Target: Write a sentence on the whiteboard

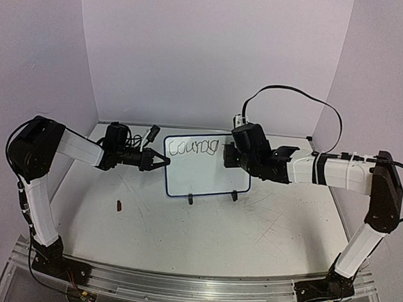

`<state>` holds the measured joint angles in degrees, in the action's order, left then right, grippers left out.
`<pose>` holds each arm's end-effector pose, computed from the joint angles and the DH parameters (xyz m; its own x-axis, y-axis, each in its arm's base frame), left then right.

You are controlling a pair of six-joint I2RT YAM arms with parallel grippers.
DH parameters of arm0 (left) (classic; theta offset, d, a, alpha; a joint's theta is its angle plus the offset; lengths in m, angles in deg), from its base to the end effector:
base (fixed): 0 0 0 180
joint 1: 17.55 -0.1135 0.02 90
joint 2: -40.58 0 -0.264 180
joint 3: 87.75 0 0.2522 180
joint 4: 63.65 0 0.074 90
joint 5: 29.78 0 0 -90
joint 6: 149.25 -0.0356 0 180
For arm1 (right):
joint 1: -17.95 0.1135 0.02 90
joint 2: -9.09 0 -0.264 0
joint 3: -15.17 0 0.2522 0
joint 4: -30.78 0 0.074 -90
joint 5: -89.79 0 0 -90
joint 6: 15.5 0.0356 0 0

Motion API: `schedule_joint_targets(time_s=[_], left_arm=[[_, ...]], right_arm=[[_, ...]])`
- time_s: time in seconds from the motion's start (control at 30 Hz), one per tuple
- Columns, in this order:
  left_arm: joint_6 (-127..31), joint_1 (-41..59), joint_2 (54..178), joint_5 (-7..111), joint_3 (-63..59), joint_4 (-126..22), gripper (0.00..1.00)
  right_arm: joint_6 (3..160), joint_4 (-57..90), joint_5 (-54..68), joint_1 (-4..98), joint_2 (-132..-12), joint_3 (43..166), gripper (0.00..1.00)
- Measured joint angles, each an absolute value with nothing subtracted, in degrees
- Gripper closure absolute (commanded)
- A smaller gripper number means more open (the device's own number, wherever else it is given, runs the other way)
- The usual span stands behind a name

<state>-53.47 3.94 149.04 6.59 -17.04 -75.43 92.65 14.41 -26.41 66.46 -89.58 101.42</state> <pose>0.3510 -0.1690 0.1679 -0.4951 0.1307 -0.8589 0.8452 0.3013 -0.4413 0.2761 0.2884 0.2692 -0.4327 -0.0674 -0.8990 -0.2957 0.9526 0.0710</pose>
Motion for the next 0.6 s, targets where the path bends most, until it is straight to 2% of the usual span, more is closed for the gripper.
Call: schedule_joint_targets(time_s=[0.6], left_arm=[[-53.5, 4.1, 149.0, 6.9, -17.0, -75.4, 1.00]], right_arm=[[92.3, 14.4, -26.6, 66.2, -89.6, 101.6, 1.00]])
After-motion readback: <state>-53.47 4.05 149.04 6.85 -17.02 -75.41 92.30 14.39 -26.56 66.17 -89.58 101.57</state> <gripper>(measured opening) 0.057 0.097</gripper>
